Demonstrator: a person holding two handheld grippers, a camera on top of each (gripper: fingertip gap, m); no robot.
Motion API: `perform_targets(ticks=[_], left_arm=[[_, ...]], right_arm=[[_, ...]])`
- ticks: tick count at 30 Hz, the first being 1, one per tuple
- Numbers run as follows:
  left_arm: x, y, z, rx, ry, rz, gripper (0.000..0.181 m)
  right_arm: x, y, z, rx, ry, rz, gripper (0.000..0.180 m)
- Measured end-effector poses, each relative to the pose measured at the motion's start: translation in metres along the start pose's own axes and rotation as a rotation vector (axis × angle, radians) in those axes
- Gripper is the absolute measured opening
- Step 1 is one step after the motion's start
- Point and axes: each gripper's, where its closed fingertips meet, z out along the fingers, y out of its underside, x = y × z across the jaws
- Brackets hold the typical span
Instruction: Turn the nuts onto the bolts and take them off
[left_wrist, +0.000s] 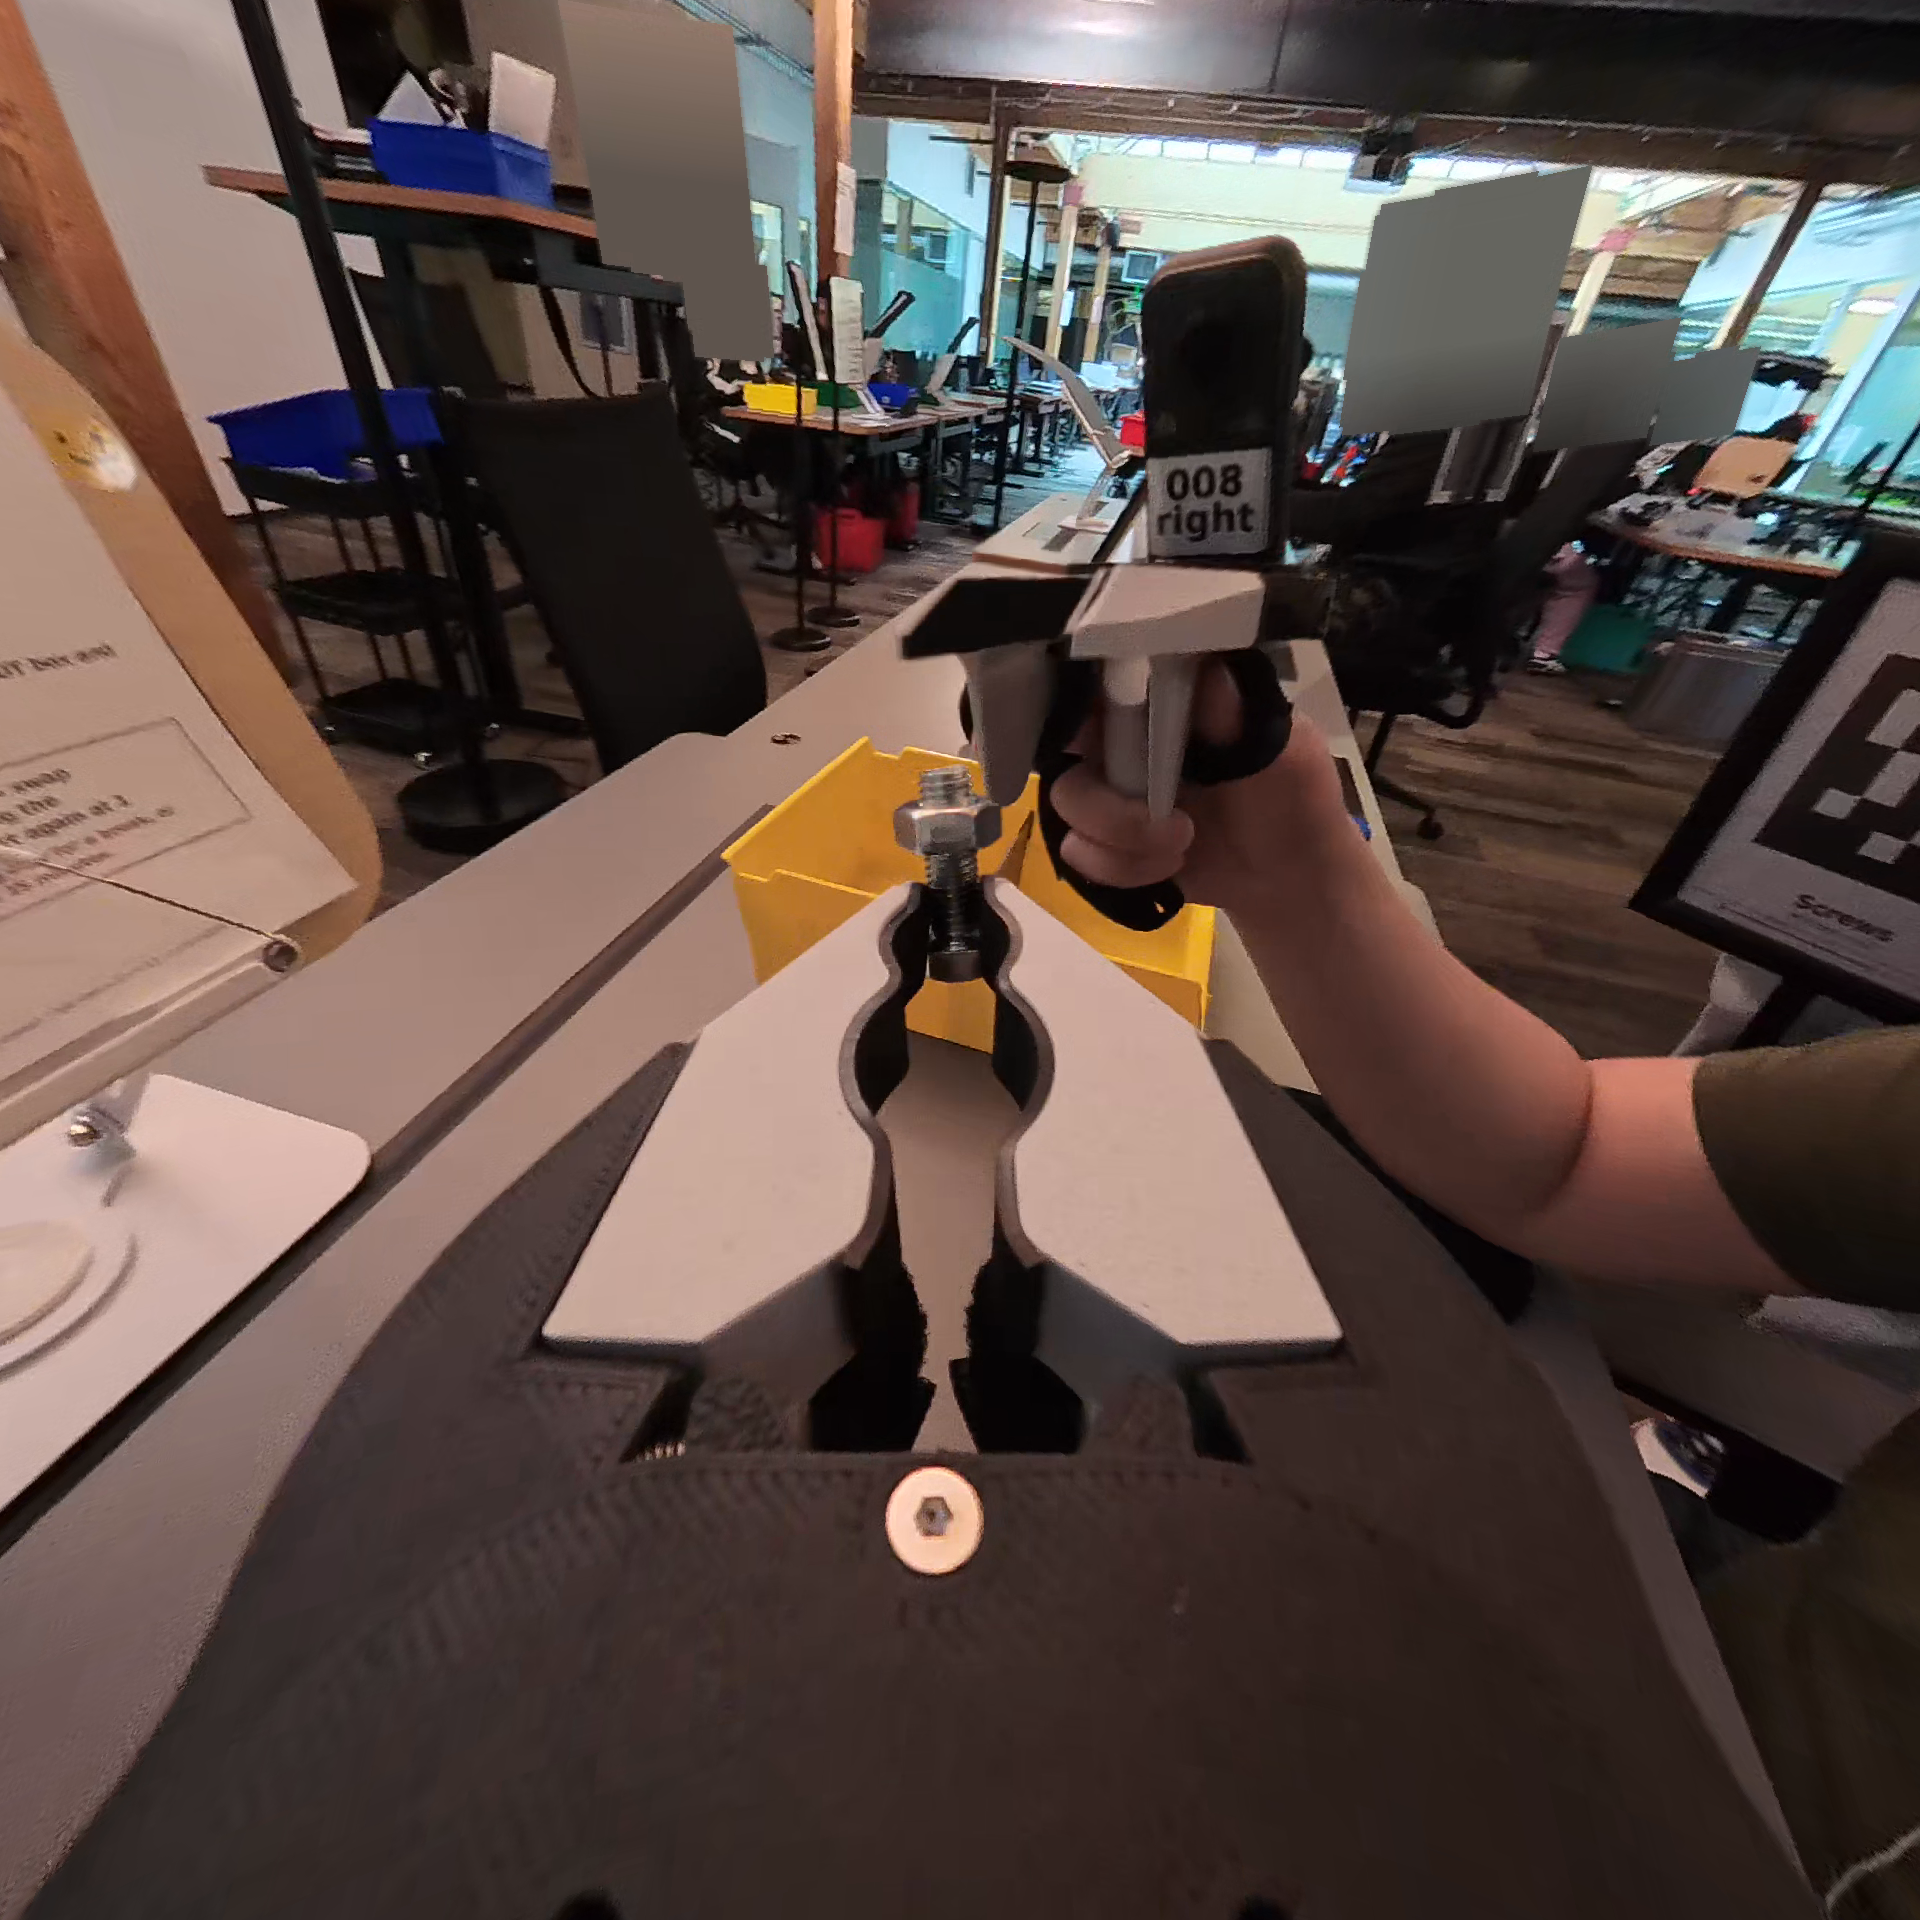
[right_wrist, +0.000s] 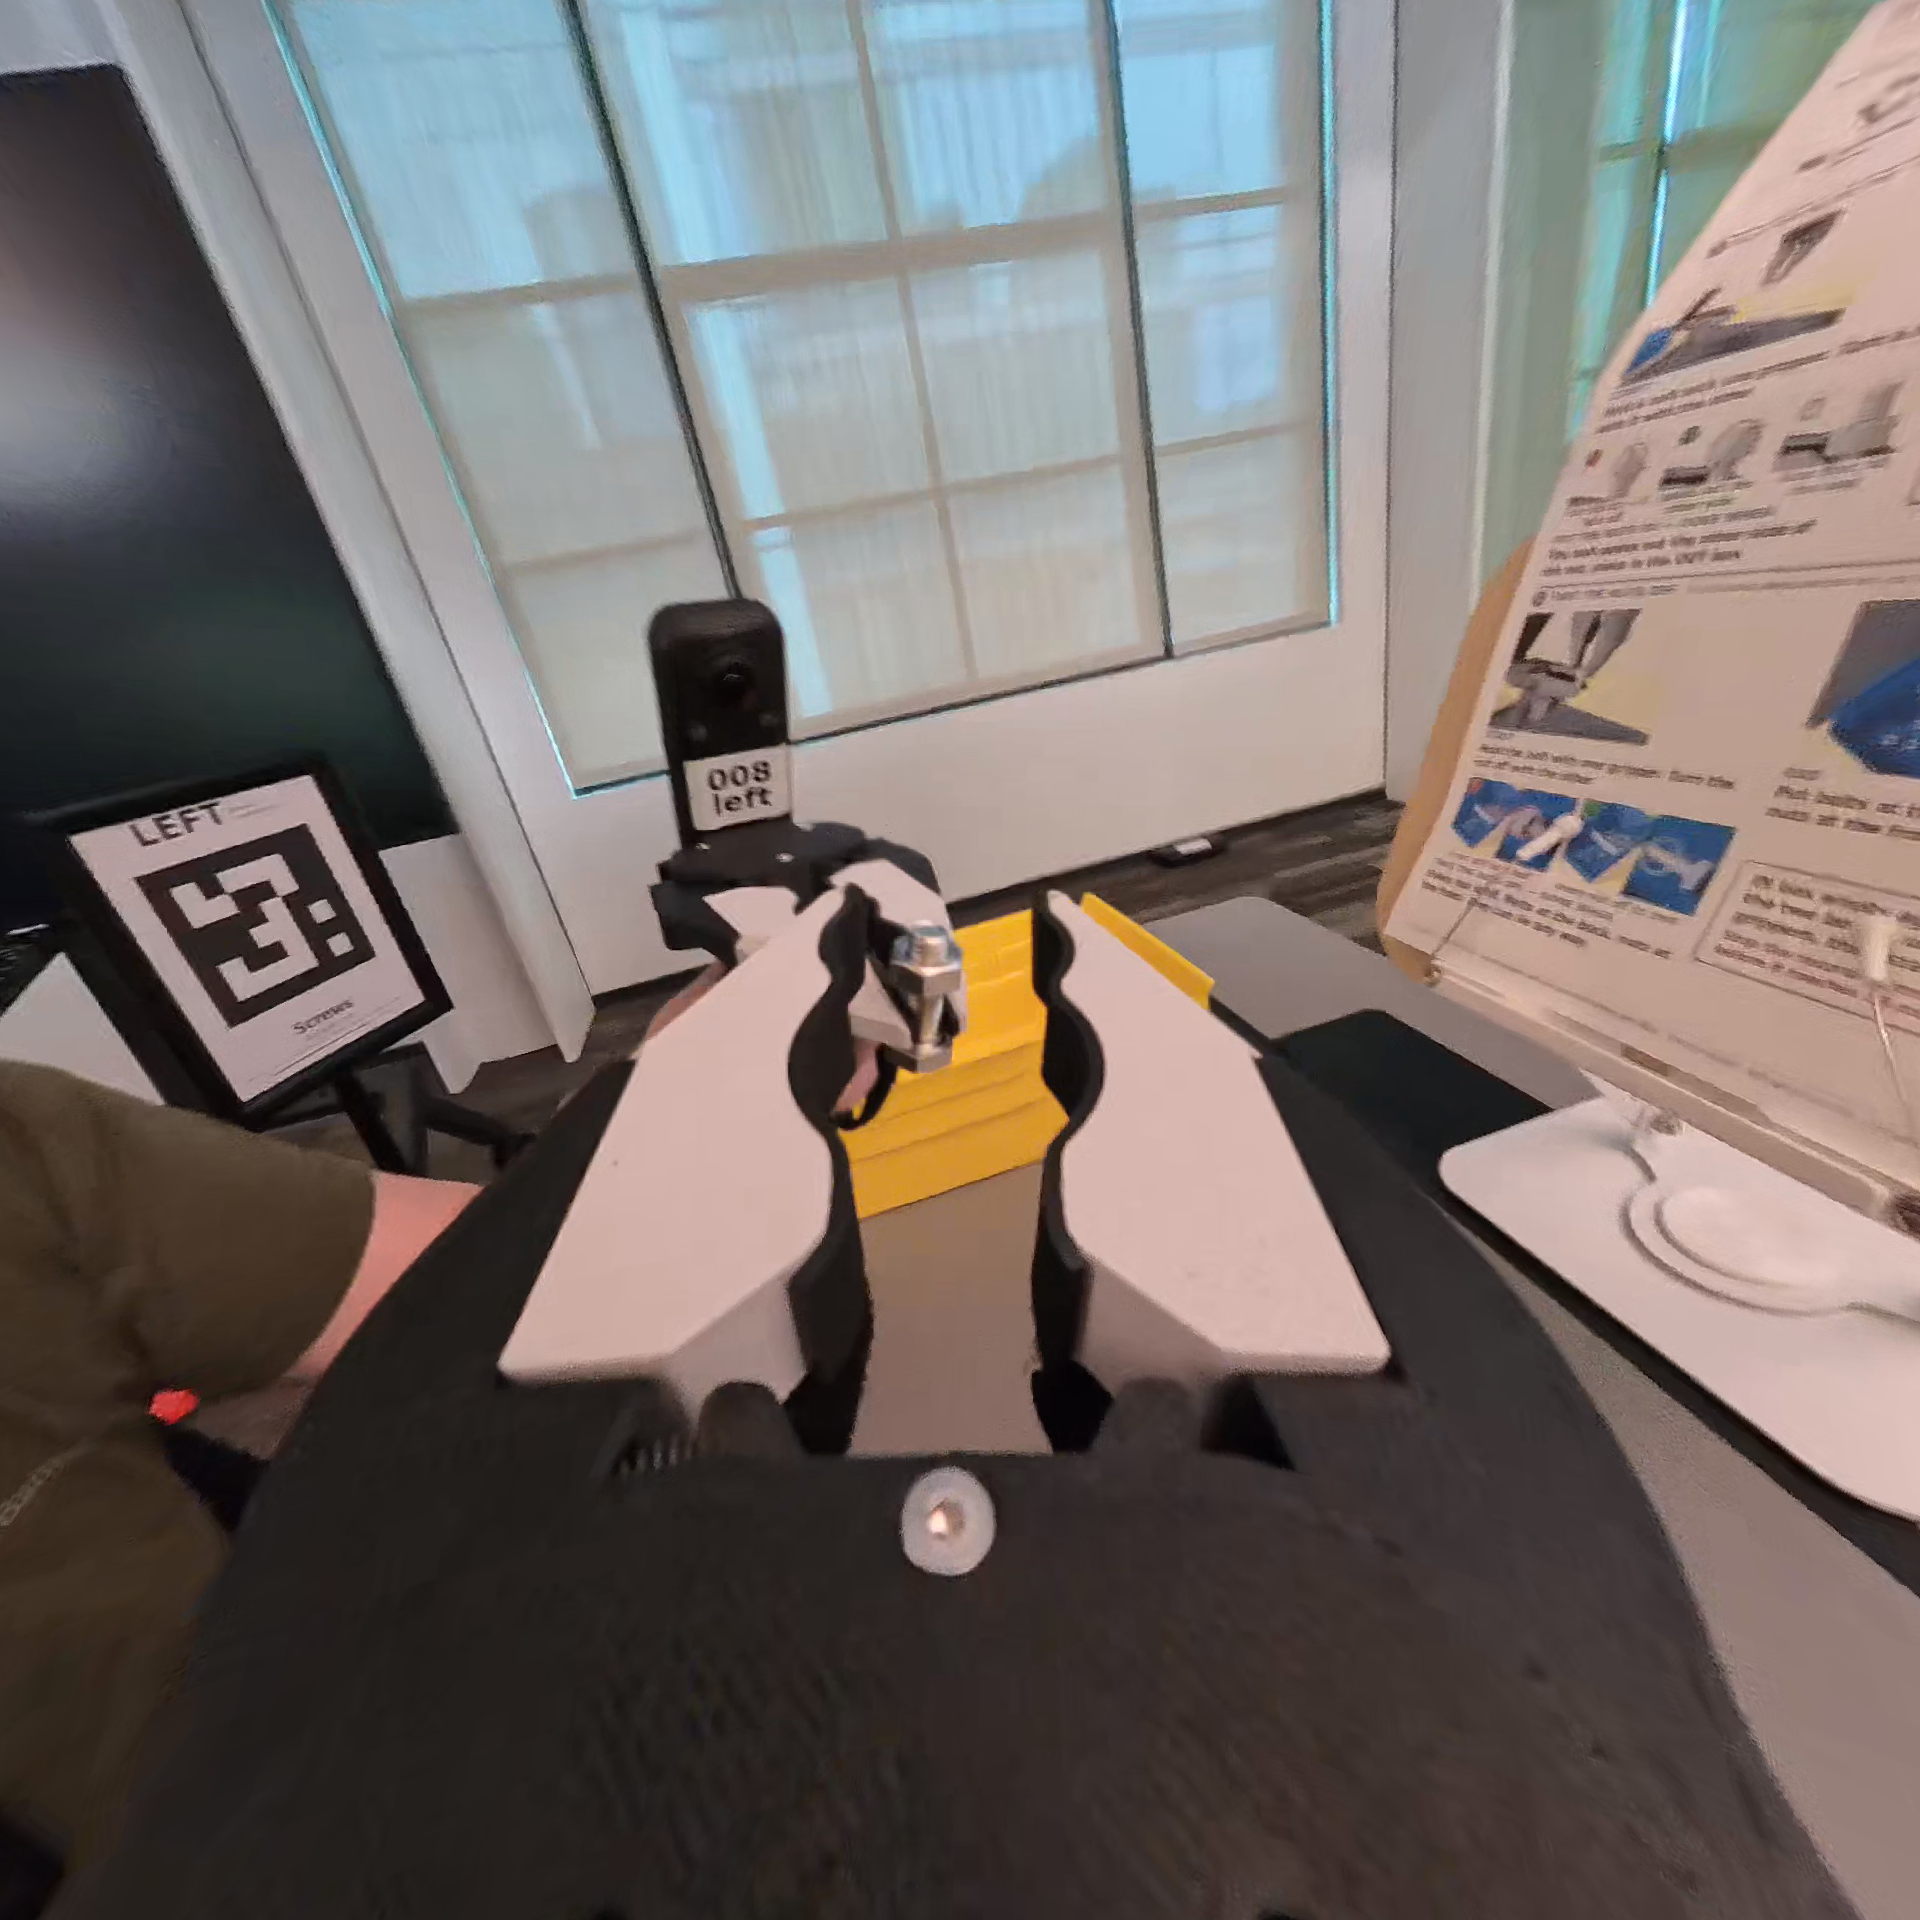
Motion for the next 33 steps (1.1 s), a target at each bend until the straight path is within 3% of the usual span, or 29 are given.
perform_targets(ticks=[8, 14, 27, 31, 32, 33], left_arm=[[-0.003, 0.009, 0.004, 0.004, 0.084, -0.043, 0.007], [0.008, 0.009, 0.004, -0.017, 0.103, 0.005, 0.007], [0.022, 0.009, -0.002, -0.033, 0.197, -0.045, 0.008], [0.018, 0.011, 0.002, -0.025, 0.185, -0.081, 0.025], [0.020, 0.011, 0.002, -0.024, 0.197, -0.079, 0.012], [0.018, 0.011, 0.003, -0.024, 0.186, -0.071, 0.012]], right_arm=[[0.003, 0.035, 0.022, -0.082, -0.114, 0.070, 0.024], [-0.011, 0.035, 0.022, -0.051, -0.228, 0.124, 0.017], [-0.027, 0.036, 0.027, -0.055, -0.298, 0.130, 0.016], [-0.029, 0.037, 0.030, -0.047, -0.317, 0.154, 0.016], [-0.025, 0.037, 0.031, -0.045, -0.295, 0.147, 0.016], [-0.024, 0.037, 0.030, -0.040, -0.291, 0.143, 0.016]])
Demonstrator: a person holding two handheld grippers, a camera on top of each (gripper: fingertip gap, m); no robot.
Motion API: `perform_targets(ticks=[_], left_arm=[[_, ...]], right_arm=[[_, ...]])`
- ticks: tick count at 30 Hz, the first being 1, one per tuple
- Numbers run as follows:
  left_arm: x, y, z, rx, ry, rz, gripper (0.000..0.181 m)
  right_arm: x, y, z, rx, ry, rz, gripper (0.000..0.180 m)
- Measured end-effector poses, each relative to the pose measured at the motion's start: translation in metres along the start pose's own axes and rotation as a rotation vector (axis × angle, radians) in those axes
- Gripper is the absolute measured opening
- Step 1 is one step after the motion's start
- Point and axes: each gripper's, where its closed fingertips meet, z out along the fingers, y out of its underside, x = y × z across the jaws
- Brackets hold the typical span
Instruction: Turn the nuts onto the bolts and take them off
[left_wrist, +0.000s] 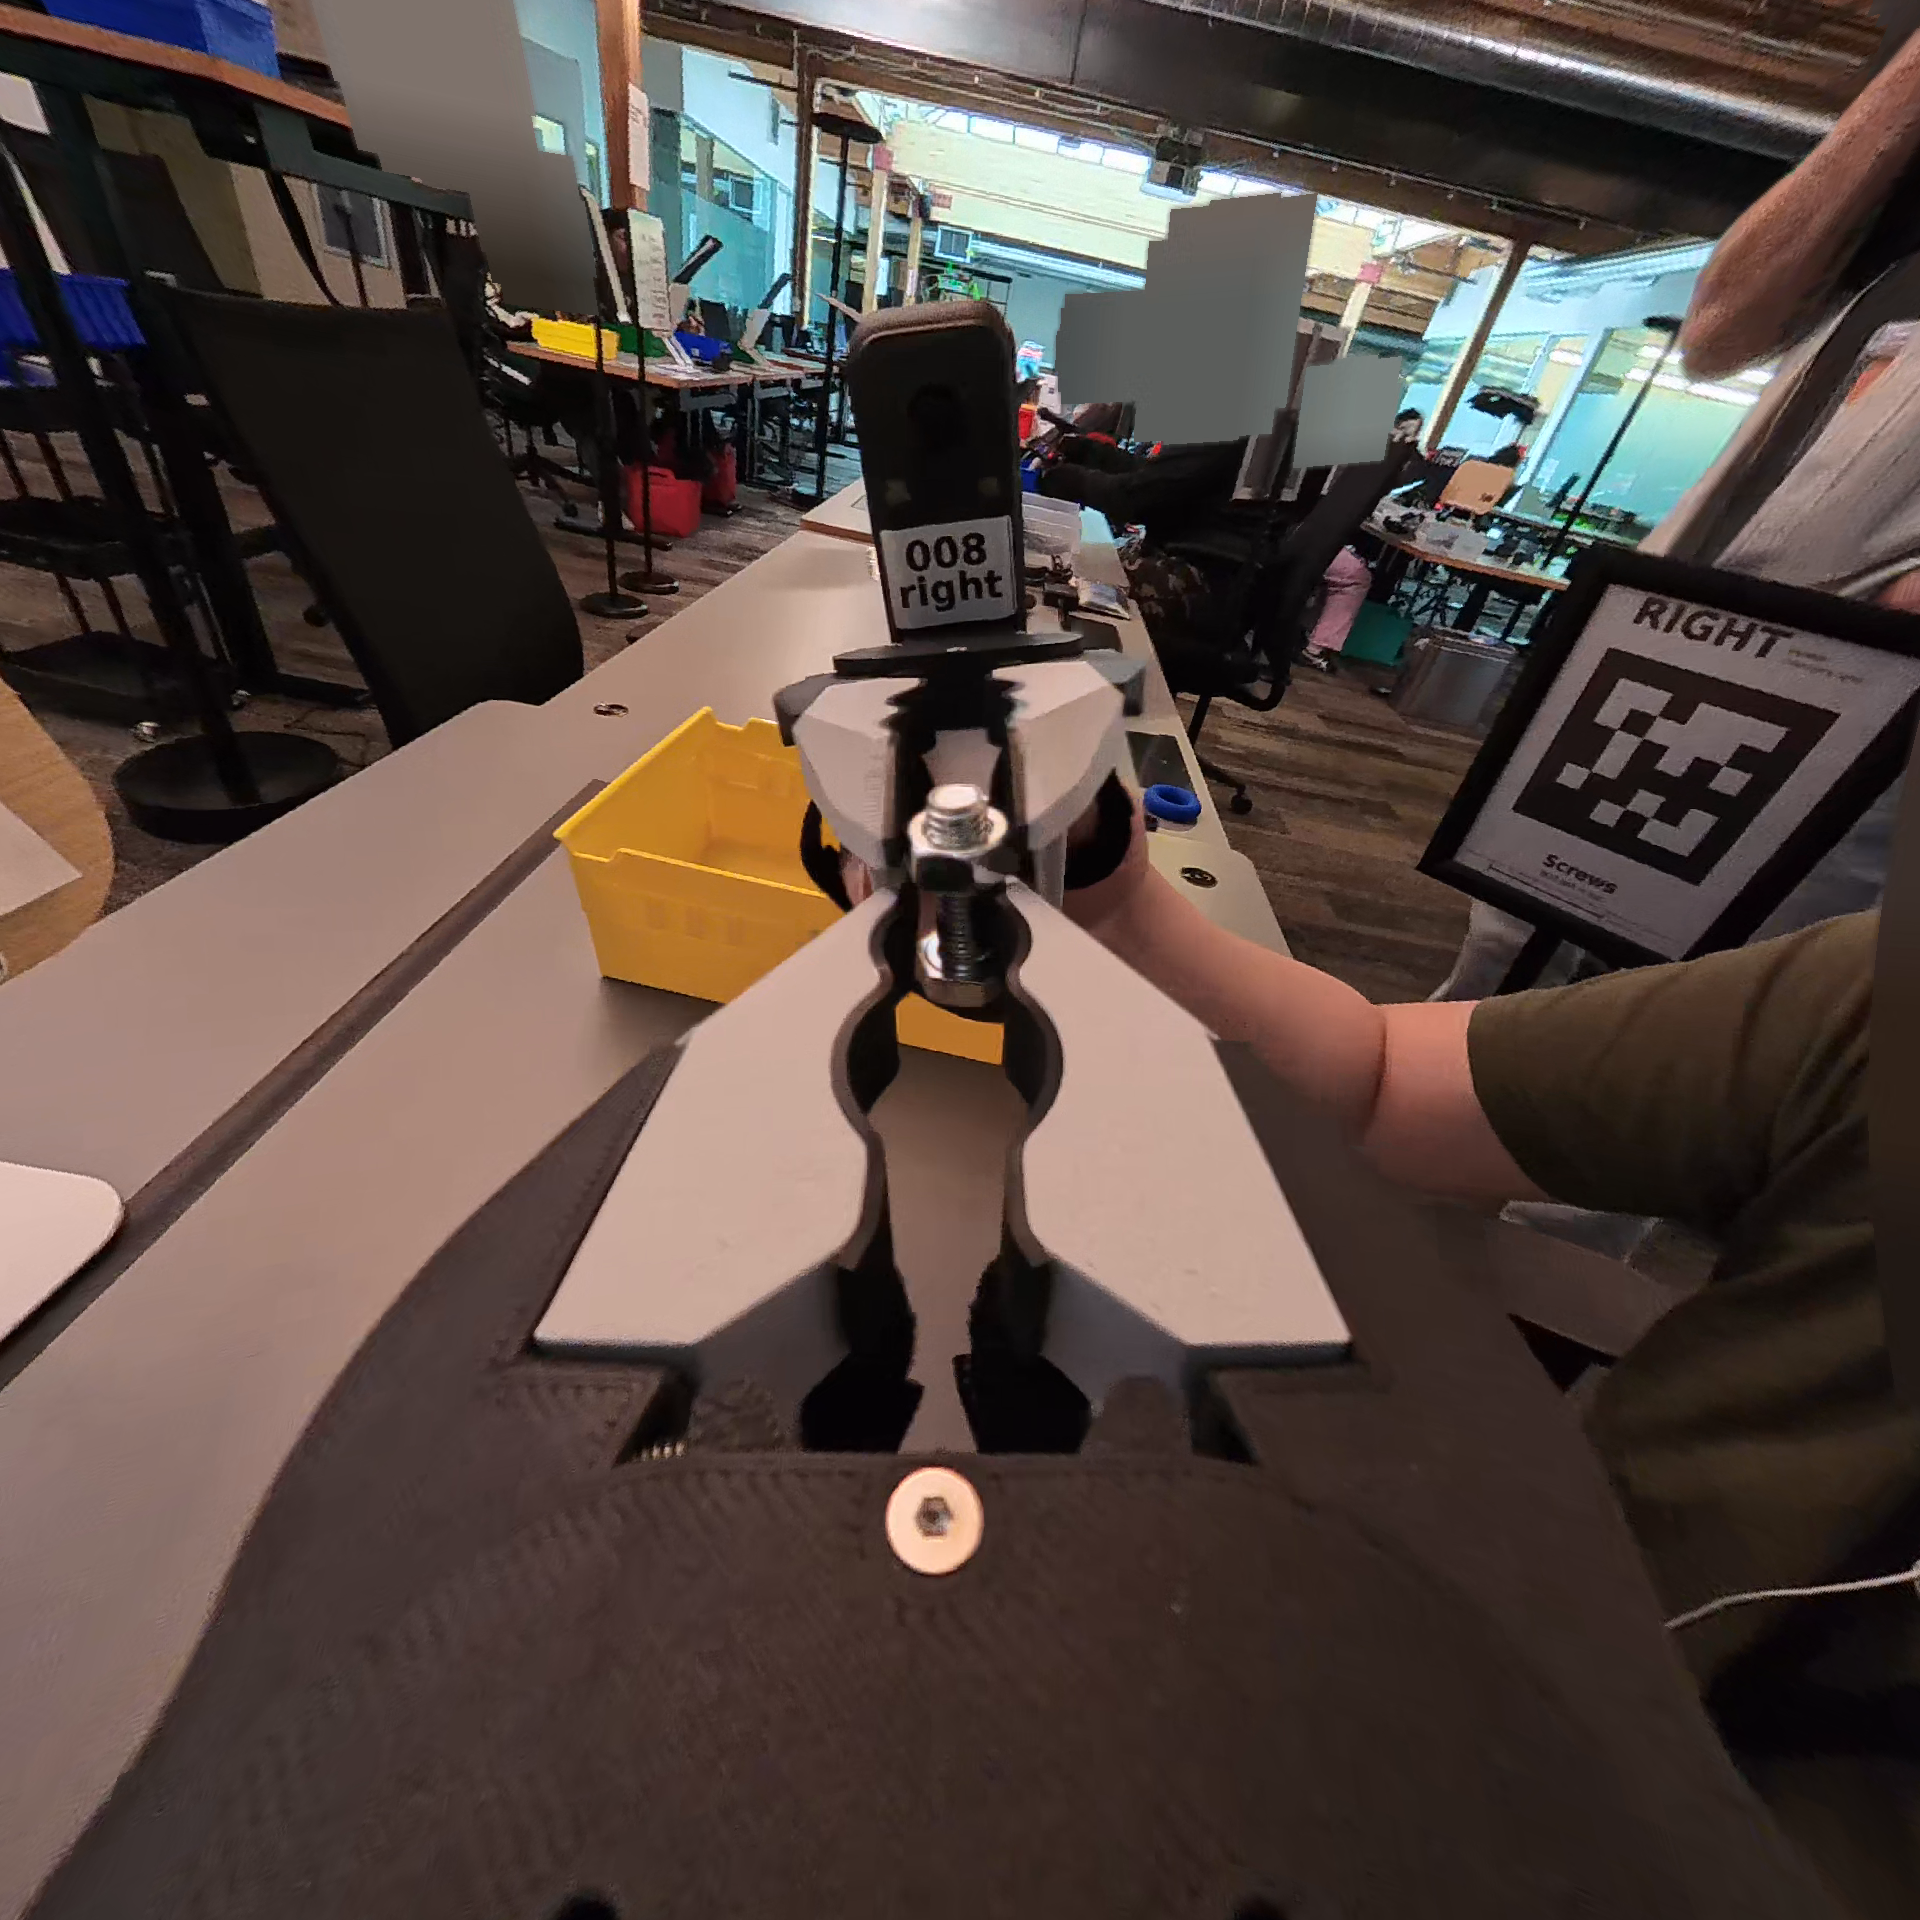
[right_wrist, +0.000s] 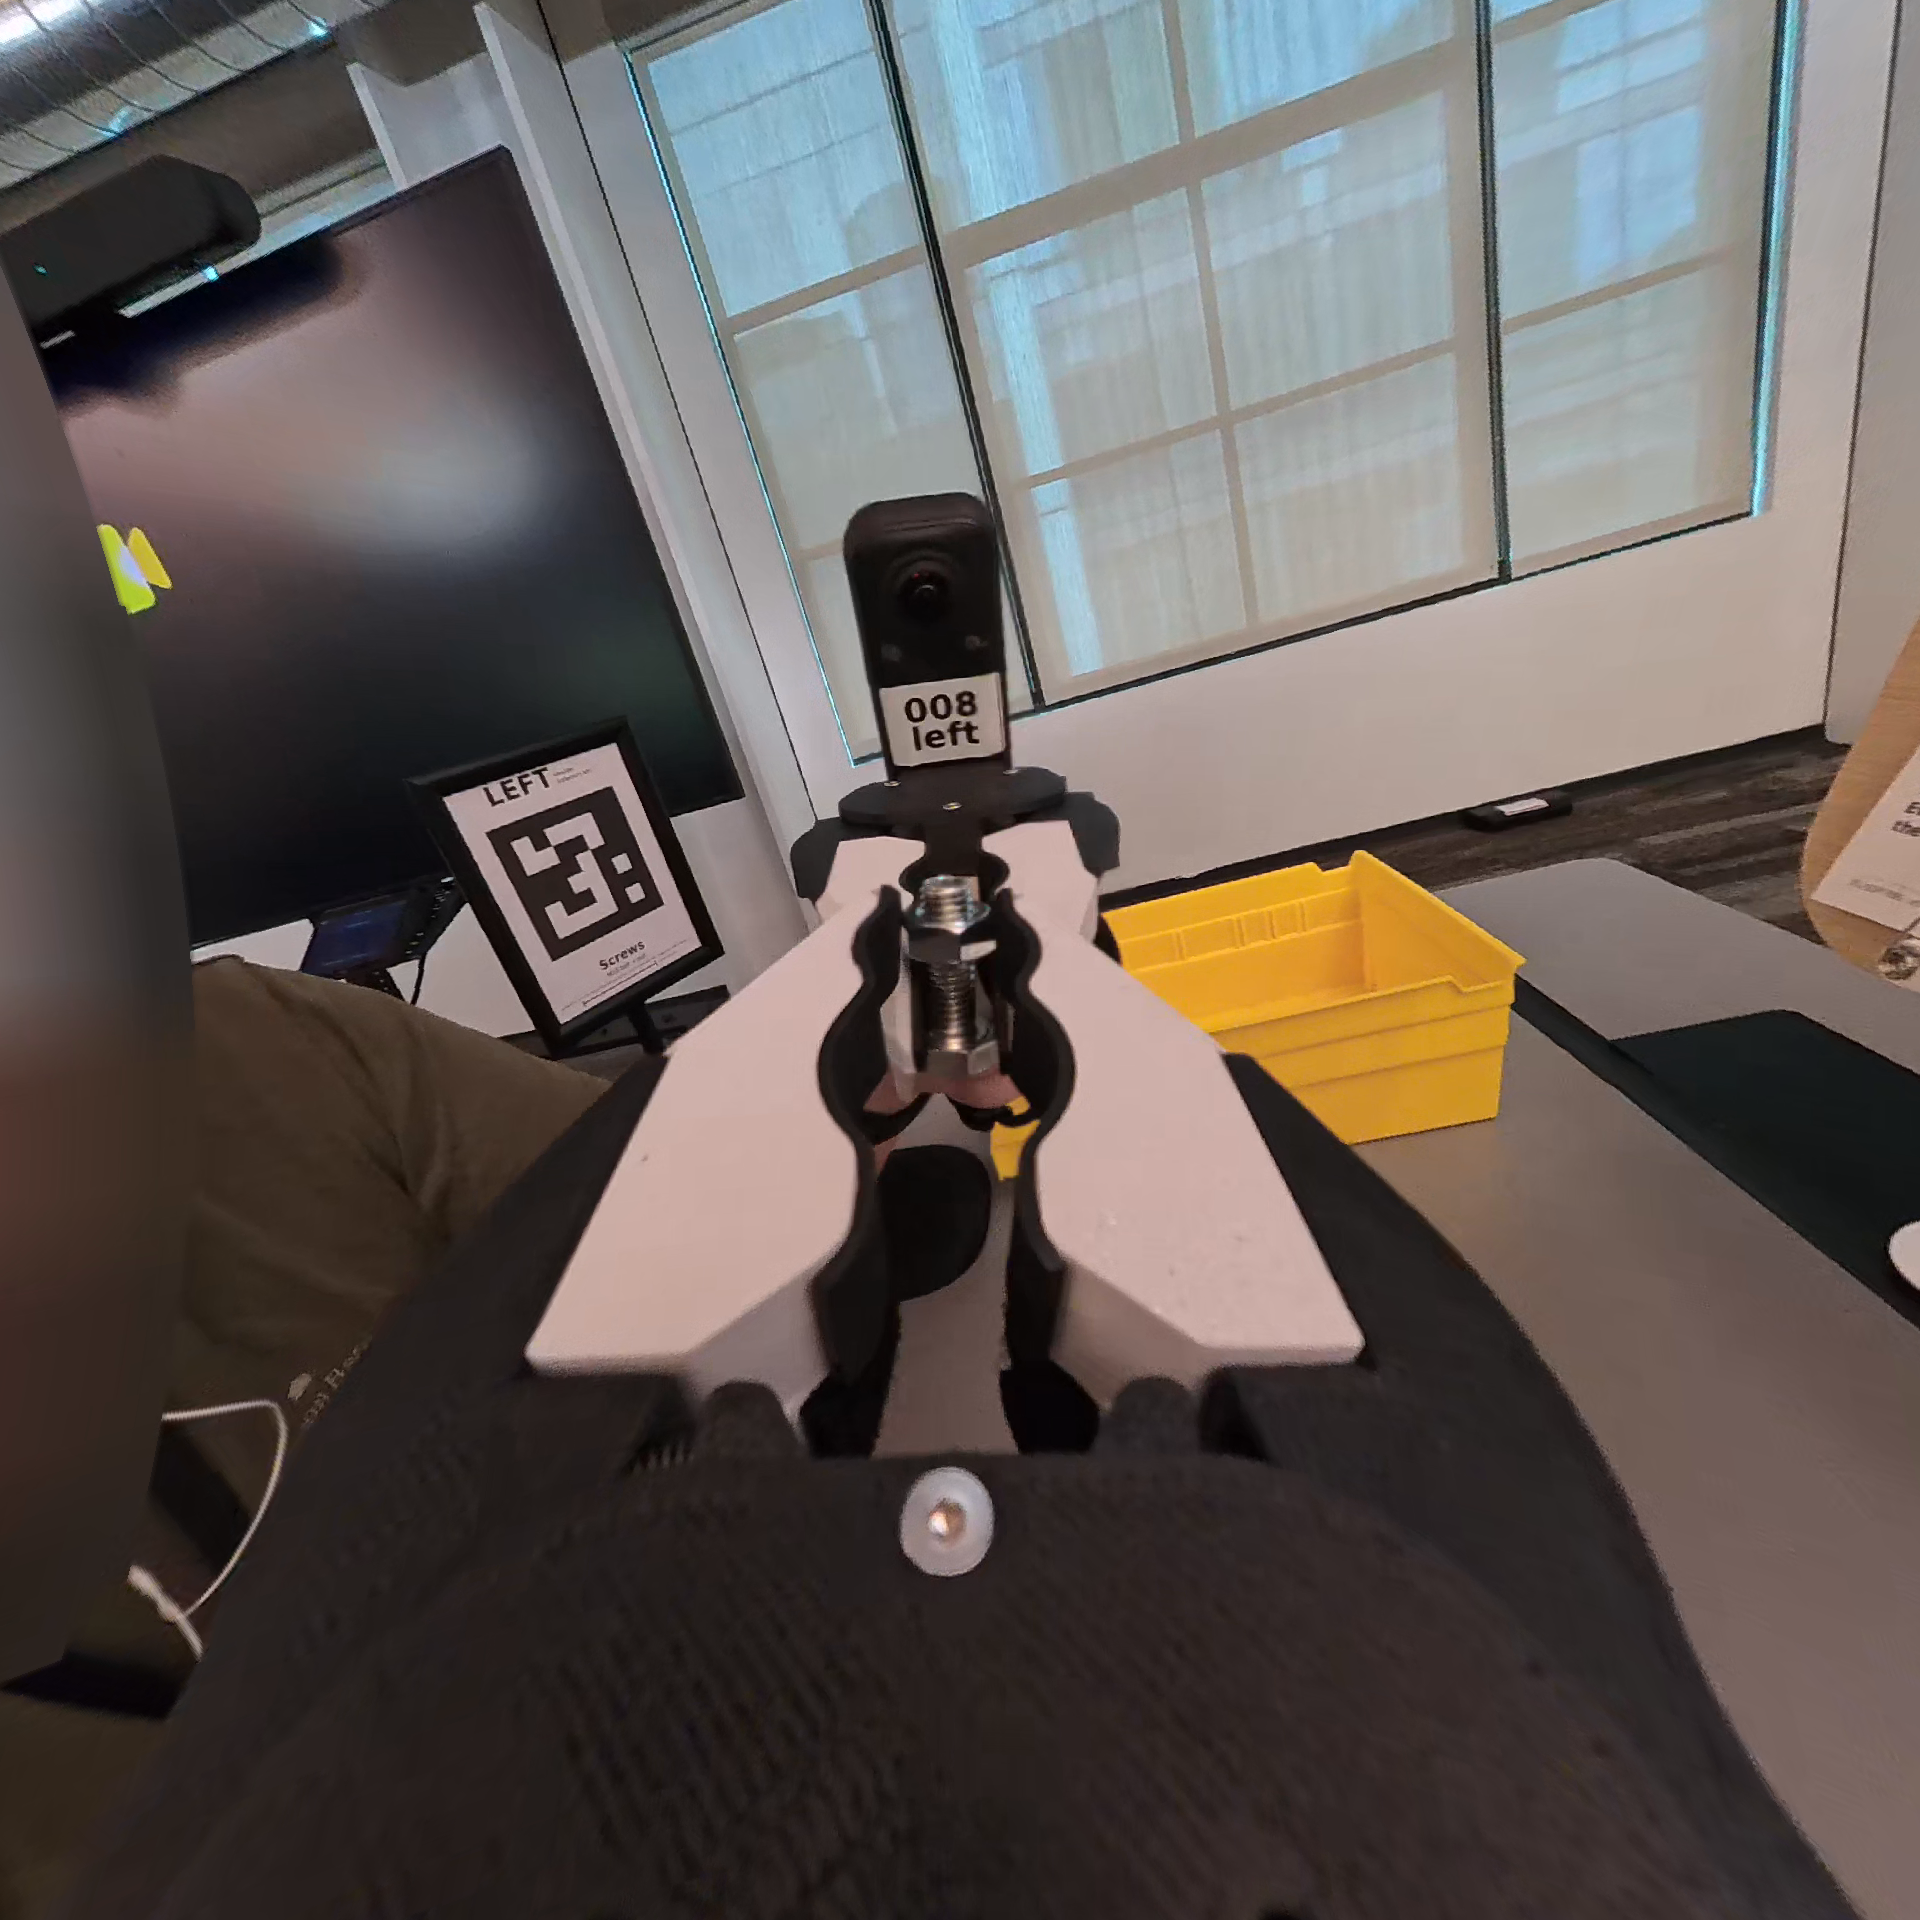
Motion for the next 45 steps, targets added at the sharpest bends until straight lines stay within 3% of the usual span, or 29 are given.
perform_targets(ticks=[8, 12, 16, 19, 24, 29, 30, 32, 36, 39, 45], left_arm=[[0.005, -0.004, -0.004, 0.000, -0.001, 0.027, 0.007], [0.007, -0.009, -0.005, 0.023, -0.014, 0.032, 0.007], [0.011, -0.010, -0.005, 0.028, -0.003, 0.042, 0.007], [0.019, -0.015, -0.007, 0.059, 0.064, 0.003, 0.007], [0.012, -0.011, -0.005, 0.041, 0.025, 0.011, 0.007], [0.025, -0.007, 0.002, 0.031, 0.093, 0.009, 0.007], [0.025, -0.009, 0.001, 0.037, 0.096, 0.006, 0.007], [0.027, -0.013, -0.003, 0.061, 0.118, -0.012, 0.007], [0.018, -0.008, -0.001, 0.047, 0.095, -0.021, 0.007], [0.018, 0.001, 0.008, 0.021, 0.110, -0.034, 0.007], [0.025, -0.006, 0.004, 0.058, 0.166, -0.065, 0.007]], right_arm=[[-0.006, -0.004, 0.002, 0.034, -0.018, -0.015, 0.017], [-0.008, -0.005, 0.004, 0.040, -0.035, 0.010, 0.032], [-0.002, -0.002, -0.001, 0.039, -0.040, 0.008, 0.037], [0.011, -0.011, -0.017, 0.096, -0.036, 0.065, 0.024], [-0.005, -0.010, -0.005, 0.049, -0.033, -0.002, 0.048], [-0.003, -0.010, -0.007, 0.067, -0.055, 0.015, 0.051], [0.008, -0.015, -0.016, 0.100, -0.029, 0.057, 0.039], [0.019, -0.018, -0.027, 0.125, 0.002, 0.076, 0.039], [-0.007, -0.007, -0.005, 0.028, -0.045, -0.012, 0.057], [-0.010, 0.000, 0.008, 0.004, -0.039, -0.013, 0.054], [0.015, -0.011, -0.021, 0.084, -0.029, 0.077, 0.048]])
